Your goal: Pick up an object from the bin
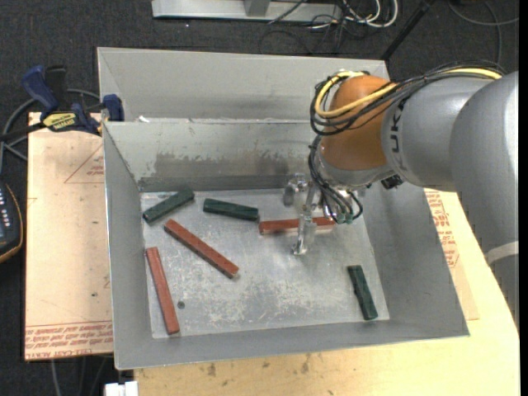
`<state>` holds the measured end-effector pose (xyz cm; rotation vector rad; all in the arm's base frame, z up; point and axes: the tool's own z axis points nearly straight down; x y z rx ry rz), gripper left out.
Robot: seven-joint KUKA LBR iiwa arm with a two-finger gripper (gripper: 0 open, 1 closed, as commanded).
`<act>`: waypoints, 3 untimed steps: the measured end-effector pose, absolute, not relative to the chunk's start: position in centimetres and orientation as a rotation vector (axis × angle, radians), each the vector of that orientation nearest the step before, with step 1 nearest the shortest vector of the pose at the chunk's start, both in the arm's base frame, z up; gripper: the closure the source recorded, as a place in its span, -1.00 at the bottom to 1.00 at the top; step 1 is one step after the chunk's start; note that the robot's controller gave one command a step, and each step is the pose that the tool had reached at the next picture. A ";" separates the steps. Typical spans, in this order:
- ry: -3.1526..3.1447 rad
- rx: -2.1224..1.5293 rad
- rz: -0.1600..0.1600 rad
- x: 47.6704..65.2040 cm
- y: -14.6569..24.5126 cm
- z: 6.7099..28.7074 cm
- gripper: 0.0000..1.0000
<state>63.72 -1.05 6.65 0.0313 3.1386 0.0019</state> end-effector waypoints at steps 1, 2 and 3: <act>3.138 0.032 0.002 63.8 -1.0 6.7 -1.00; 3.138 0.032 0.002 63.9 -1.0 6.7 -1.00; 3.137 0.032 0.002 64.0 -1.0 6.9 1.00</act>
Offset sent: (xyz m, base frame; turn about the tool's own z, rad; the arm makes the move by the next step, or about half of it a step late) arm 0.0000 0.0000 0.0000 0.0000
